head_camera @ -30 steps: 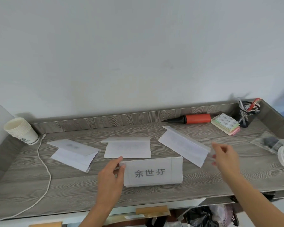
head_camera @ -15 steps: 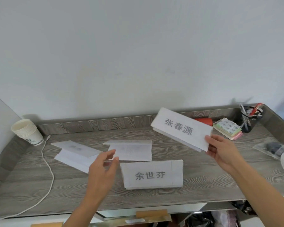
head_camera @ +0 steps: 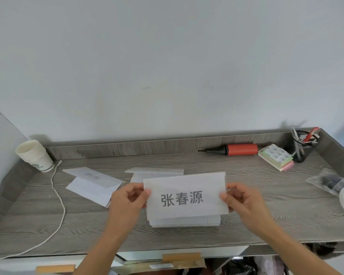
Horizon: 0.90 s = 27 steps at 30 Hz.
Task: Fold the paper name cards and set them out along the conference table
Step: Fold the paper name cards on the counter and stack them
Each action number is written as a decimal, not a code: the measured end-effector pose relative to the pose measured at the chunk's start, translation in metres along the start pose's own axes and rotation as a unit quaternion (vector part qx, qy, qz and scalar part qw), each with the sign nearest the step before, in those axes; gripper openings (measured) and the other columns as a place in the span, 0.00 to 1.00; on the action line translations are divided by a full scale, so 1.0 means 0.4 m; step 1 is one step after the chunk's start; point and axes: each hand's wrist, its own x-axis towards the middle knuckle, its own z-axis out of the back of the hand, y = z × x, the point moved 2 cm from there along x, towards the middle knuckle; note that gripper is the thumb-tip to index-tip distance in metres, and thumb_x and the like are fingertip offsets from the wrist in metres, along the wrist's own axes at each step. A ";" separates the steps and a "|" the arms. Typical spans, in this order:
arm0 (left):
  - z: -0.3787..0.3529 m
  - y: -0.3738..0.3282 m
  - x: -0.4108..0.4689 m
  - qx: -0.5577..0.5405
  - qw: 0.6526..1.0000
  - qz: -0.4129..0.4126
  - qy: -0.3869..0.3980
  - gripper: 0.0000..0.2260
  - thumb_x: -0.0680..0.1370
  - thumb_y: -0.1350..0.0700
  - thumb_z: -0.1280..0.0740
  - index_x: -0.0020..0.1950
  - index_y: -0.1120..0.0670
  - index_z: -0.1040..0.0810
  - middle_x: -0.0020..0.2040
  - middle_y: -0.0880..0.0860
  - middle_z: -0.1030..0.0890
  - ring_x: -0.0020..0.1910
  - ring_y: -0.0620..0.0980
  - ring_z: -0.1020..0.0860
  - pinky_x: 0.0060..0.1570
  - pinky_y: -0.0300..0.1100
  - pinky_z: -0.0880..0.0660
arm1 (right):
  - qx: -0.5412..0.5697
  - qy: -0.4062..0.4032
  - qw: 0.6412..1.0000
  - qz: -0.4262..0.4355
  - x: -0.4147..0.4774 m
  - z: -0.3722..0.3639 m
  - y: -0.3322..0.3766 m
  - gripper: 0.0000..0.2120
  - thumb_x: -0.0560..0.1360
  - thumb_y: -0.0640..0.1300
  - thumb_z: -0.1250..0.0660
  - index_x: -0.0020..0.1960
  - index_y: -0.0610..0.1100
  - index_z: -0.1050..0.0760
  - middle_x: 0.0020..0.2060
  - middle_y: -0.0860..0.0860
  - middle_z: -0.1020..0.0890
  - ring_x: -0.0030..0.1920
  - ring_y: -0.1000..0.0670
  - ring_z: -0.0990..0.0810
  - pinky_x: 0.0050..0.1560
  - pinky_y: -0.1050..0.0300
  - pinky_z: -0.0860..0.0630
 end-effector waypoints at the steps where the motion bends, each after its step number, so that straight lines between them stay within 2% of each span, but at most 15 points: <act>1: 0.003 0.015 -0.007 0.013 1.000 0.003 0.000 0.05 0.74 0.63 0.29 0.43 0.53 0.17 0.39 0.52 0.14 0.39 0.54 0.16 0.40 0.47 0.18 | -0.032 -0.014 0.999 0.000 -0.009 -0.002 -0.015 0.05 0.74 0.38 0.31 0.48 0.46 0.19 0.38 0.50 0.13 0.37 0.53 0.16 0.35 0.61 0.22; 4: 0.004 0.057 -0.022 0.071 0.997 0.004 -0.009 0.02 0.73 0.59 0.27 0.40 0.53 0.17 0.36 0.51 0.15 0.38 0.53 0.18 0.41 0.50 0.18 | -0.156 -0.055 0.986 0.013 -0.030 -0.009 -0.045 0.02 0.71 0.43 0.27 0.42 0.49 0.18 0.34 0.52 0.16 0.36 0.55 0.19 0.34 0.63 0.24; 7: -0.002 0.088 -0.028 0.099 0.995 0.011 -0.015 0.04 0.72 0.60 0.27 0.39 0.54 0.20 0.35 0.53 0.17 0.37 0.53 0.20 0.42 0.54 0.20 | -0.275 -0.068 0.959 0.003 -0.035 -0.012 -0.059 0.06 0.70 0.50 0.26 0.39 0.52 0.22 0.36 0.58 0.19 0.40 0.58 0.20 0.38 0.61 0.24; 8: -0.002 0.098 -0.025 0.102 0.995 0.015 -0.012 0.05 0.72 0.61 0.27 0.39 0.54 0.21 0.36 0.54 0.18 0.37 0.54 0.20 0.42 0.55 0.20 | -0.296 -0.070 0.953 -0.004 -0.037 -0.012 -0.053 0.07 0.70 0.52 0.27 0.42 0.53 0.24 0.39 0.61 0.20 0.40 0.59 0.21 0.41 0.60 0.24; 10: -0.001 0.115 -0.018 0.112 0.993 0.023 0.006 0.05 0.73 0.61 0.28 0.40 0.53 0.20 0.36 0.53 0.17 0.38 0.54 0.19 0.42 0.55 0.20 | -0.323 -0.064 0.944 -0.015 -0.034 -0.014 -0.040 0.16 0.71 0.55 0.29 0.55 0.58 0.30 0.48 0.65 0.25 0.46 0.61 0.24 0.47 0.60 0.26; 12: 0.003 0.118 -0.009 0.123 0.992 0.033 0.022 0.06 0.73 0.64 0.30 0.40 0.54 0.20 0.37 0.53 0.17 0.39 0.54 0.19 0.43 0.53 0.20 | -0.360 -0.042 0.932 0.019 -0.024 -0.019 -0.031 0.25 0.73 0.57 0.32 0.68 0.61 0.37 0.59 0.66 0.32 0.57 0.61 0.29 0.54 0.60 0.30; 13: 0.006 0.115 -0.002 0.117 0.992 0.042 0.023 0.07 0.73 0.66 0.32 0.40 0.55 0.20 0.37 0.54 0.17 0.40 0.55 0.19 0.42 0.52 0.20 | -0.377 -0.026 0.924 0.052 -0.017 -0.025 -0.028 0.27 0.74 0.59 0.36 0.71 0.60 0.39 0.63 0.66 0.36 0.63 0.61 0.34 0.59 0.61 0.33; 15: 0.017 0.104 0.024 0.069 0.995 0.075 0.001 0.08 0.74 0.70 0.36 0.42 0.58 0.21 0.39 0.57 0.17 0.40 0.56 0.19 0.41 0.49 0.20 | -0.402 0.014 0.911 0.095 -0.001 -0.044 -0.032 0.26 0.76 0.62 0.44 0.72 0.57 0.37 0.66 0.65 0.38 0.68 0.61 0.38 0.62 0.62 0.38; 17: 0.033 0.102 0.074 0.006 0.992 0.123 -0.040 0.06 0.76 0.68 0.37 0.47 0.61 0.22 0.41 0.60 0.18 0.40 0.58 0.19 0.40 0.48 0.20 | -0.398 0.052 0.912 0.088 0.008 -0.065 -0.037 0.25 0.76 0.62 0.48 0.71 0.56 0.35 0.65 0.66 0.37 0.69 0.59 0.36 0.61 0.64 0.39; 19: 0.048 0.117 0.144 -0.058 0.979 0.184 -0.069 0.04 0.78 0.64 0.36 0.50 0.64 0.24 0.44 0.63 0.19 0.40 0.57 0.20 0.39 0.47 0.20 | -0.385 0.063 0.918 0.076 0.011 -0.078 -0.042 0.22 0.78 0.59 0.47 0.71 0.57 0.36 0.64 0.66 0.36 0.69 0.57 0.33 0.58 0.65 0.37; 21: 0.050 0.138 0.215 -0.128 0.958 0.244 -0.077 0.08 0.78 0.59 0.35 0.51 0.64 0.26 0.45 0.63 0.21 0.40 0.57 0.20 0.36 0.45 0.19 | -0.387 0.060 0.918 0.071 0.010 -0.077 -0.041 0.20 0.79 0.58 0.46 0.71 0.58 0.38 0.67 0.64 0.34 0.68 0.57 0.32 0.56 0.64 0.36; 23: 0.041 0.148 0.272 -0.186 0.938 0.283 -0.075 0.11 0.79 0.56 0.35 0.55 0.63 0.30 0.45 0.64 0.22 0.41 0.59 0.21 0.41 0.49 0.19 | -0.393 0.070 0.915 0.053 0.008 -0.073 -0.034 0.22 0.78 0.59 0.45 0.71 0.60 0.40 0.69 0.63 0.34 0.69 0.58 0.34 0.58 0.63 0.35; 25: 0.027 0.151 0.317 -0.239 0.919 0.307 -0.068 0.12 0.79 0.58 0.36 0.59 0.62 0.31 0.45 0.65 0.23 0.42 0.60 0.21 0.46 0.52 0.22 | -0.388 0.083 0.917 0.037 0.002 -0.073 -0.024 0.25 0.77 0.61 0.43 0.73 0.61 0.43 0.69 0.64 0.36 0.70 0.60 0.37 0.63 0.62 0.36; 27: 0.020 0.156 0.347 -0.267 0.906 0.322 -0.067 0.11 0.79 0.64 0.38 0.61 0.64 0.31 0.49 0.66 0.23 0.41 0.60 0.22 0.47 0.53 0.23 | -0.376 0.090 0.922 0.021 -0.006 -0.074 -0.011 0.29 0.76 0.63 0.43 0.75 0.62 0.48 0.67 0.67 0.40 0.68 0.63 0.40 0.65 0.61 0.38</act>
